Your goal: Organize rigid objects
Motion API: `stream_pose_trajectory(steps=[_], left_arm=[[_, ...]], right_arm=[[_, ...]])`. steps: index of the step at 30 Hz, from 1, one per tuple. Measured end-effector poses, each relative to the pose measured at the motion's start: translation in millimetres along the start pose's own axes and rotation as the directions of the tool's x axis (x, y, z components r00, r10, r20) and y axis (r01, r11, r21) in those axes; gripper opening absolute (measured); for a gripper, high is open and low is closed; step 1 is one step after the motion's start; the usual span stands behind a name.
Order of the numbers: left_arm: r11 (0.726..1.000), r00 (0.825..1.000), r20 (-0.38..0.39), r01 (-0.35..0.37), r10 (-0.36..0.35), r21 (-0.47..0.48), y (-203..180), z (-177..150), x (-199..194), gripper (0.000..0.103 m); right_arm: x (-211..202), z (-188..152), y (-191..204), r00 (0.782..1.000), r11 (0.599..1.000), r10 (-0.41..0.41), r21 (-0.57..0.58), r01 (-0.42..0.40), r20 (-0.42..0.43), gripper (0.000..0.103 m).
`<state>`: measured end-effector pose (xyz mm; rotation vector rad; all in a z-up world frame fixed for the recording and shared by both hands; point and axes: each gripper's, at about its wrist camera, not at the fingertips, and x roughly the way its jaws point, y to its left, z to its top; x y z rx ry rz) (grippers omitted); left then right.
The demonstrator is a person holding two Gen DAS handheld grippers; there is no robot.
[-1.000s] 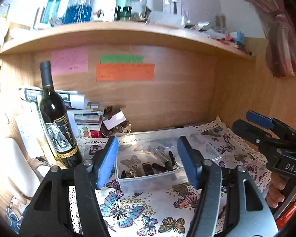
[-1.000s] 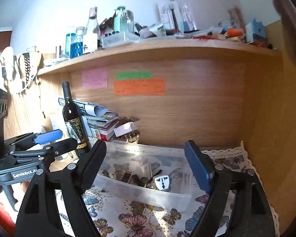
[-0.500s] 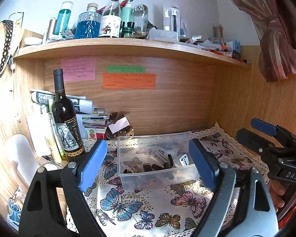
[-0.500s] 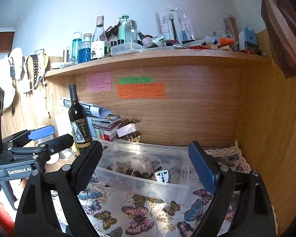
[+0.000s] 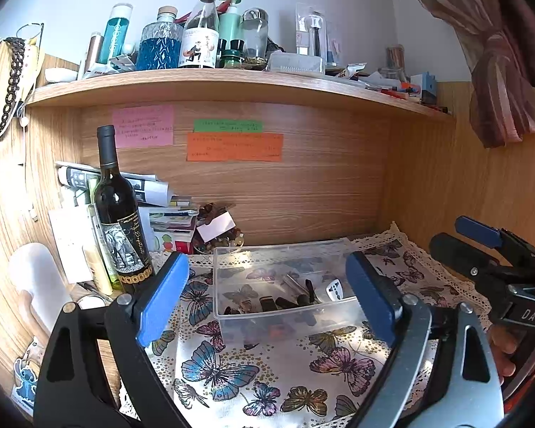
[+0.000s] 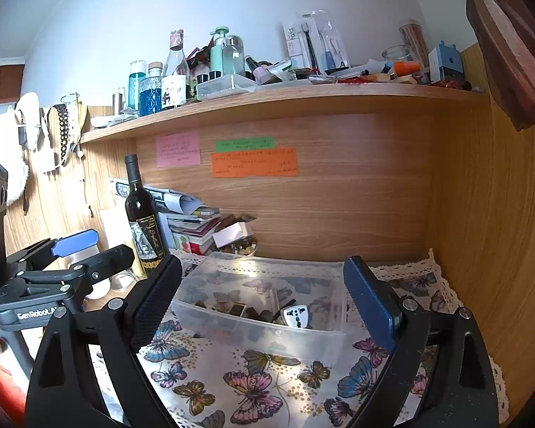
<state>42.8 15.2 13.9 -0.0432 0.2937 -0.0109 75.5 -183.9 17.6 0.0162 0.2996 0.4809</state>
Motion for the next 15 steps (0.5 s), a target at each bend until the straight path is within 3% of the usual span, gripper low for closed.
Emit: stream_pose_trajectory(steps=[15], left_arm=[[1.0,1.0,0.009,-0.003,0.003,-0.006,2.0,-1.6,-1.7,0.096]], right_arm=[[1.4,-0.1,4.1,1.0,1.0,0.011,-0.003,-0.011,-0.001,0.096]])
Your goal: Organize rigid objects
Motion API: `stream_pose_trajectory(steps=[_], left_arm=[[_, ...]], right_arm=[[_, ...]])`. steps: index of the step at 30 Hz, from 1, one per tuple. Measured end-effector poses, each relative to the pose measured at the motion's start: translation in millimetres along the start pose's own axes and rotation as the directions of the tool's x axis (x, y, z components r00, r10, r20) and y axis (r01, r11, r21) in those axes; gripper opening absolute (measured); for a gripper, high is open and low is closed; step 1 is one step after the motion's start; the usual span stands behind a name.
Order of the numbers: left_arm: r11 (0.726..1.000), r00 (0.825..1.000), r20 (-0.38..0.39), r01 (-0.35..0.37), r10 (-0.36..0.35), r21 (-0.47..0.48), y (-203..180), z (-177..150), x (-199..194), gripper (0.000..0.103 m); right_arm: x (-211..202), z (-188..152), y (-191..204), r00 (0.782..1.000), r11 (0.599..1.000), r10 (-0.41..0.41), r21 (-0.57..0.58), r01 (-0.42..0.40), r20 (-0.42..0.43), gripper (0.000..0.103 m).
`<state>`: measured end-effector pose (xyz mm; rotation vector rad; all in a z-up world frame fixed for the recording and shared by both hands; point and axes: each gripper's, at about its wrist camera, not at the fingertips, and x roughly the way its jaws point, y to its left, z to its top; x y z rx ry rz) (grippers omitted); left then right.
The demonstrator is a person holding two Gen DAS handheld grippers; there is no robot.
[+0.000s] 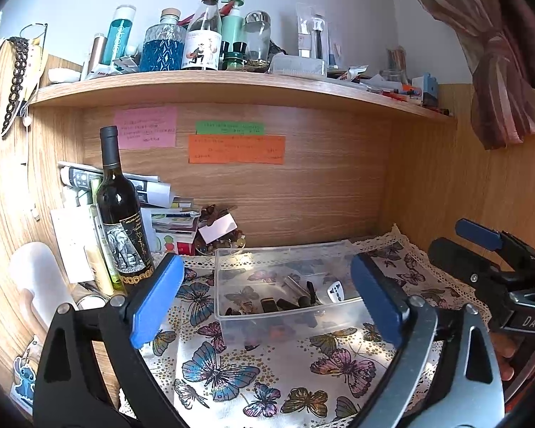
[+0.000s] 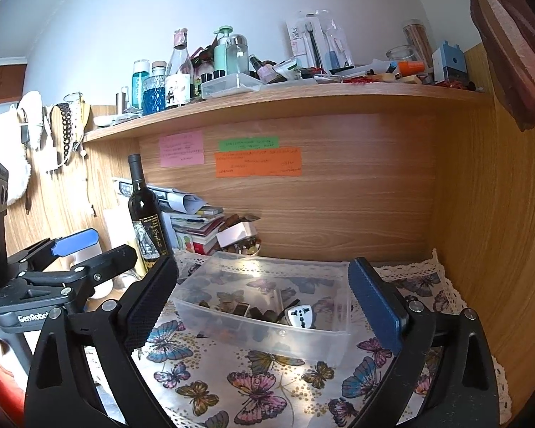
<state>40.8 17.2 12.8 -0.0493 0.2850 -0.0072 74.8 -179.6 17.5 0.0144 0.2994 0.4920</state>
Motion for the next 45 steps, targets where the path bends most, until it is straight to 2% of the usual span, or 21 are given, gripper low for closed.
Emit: stream_pose_trajectory(steps=[7,20,45], left_arm=[[1.0,1.0,0.003,-0.002,0.002,0.001,0.8,-0.8,-0.2,0.097],[1.0,1.0,0.017,-0.02,0.02,-0.008,2.1,-1.7,-0.7,0.097],[0.999,1.0,-0.007,0.028,-0.028,-0.016,3.9,-2.1,5.0,0.097]], right_arm=[[0.9,-0.4,0.8,1.0,1.0,0.003,0.004,-0.003,0.003,0.1],[1.9,-1.1,-0.2,1.0,1.0,-0.01,0.017,0.01,-0.001,0.101],[8.1,-5.0,1.4,1.0,1.0,-0.005,0.01,0.005,-0.021,0.101]])
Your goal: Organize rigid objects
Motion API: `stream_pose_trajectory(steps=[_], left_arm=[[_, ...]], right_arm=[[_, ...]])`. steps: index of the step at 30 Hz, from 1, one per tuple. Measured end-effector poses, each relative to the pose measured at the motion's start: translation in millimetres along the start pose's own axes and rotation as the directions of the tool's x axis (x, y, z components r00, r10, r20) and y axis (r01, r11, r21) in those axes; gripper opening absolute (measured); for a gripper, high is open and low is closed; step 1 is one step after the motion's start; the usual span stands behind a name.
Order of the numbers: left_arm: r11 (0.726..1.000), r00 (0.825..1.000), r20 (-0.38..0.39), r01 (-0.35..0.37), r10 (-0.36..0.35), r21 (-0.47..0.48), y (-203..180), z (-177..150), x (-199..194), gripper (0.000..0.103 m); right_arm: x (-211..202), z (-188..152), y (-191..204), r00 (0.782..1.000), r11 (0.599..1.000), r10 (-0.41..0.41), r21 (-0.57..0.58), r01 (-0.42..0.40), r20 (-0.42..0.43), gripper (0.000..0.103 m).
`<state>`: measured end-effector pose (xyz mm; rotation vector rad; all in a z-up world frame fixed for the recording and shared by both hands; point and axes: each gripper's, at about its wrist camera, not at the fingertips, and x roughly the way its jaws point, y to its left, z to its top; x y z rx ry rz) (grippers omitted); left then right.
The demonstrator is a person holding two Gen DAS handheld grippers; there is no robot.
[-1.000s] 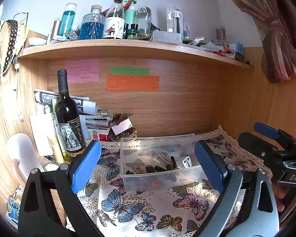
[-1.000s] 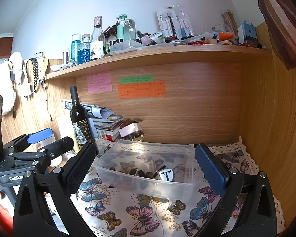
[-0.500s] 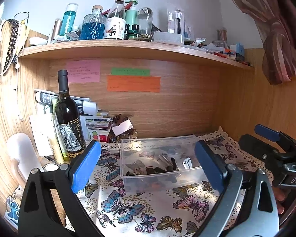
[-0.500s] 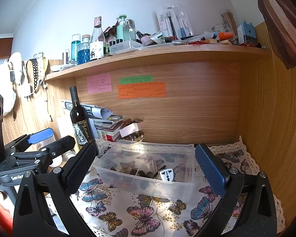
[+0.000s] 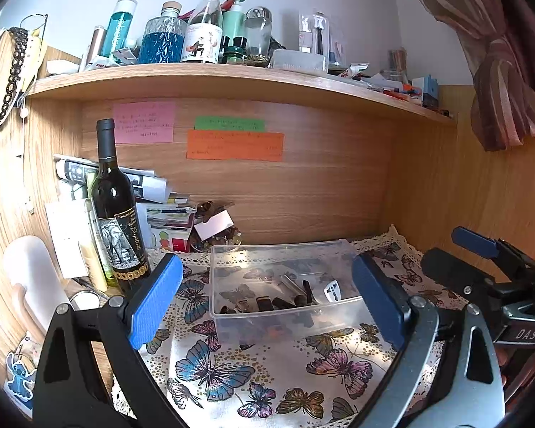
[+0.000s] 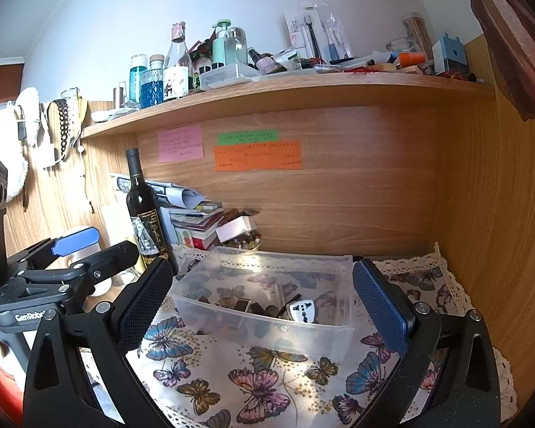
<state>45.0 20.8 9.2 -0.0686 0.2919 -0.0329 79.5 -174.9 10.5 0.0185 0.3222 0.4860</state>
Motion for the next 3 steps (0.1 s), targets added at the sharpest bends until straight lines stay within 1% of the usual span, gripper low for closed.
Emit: stream_pose_trajectory(steps=[3], left_arm=[[1.0,1.0,-0.006,0.002,-0.002,-0.004,1.1,-0.3,1.8,0.097]], right_arm=[[2.0,-1.0,0.0,1.0,1.0,0.001,0.001,-0.001,-0.007,0.101]])
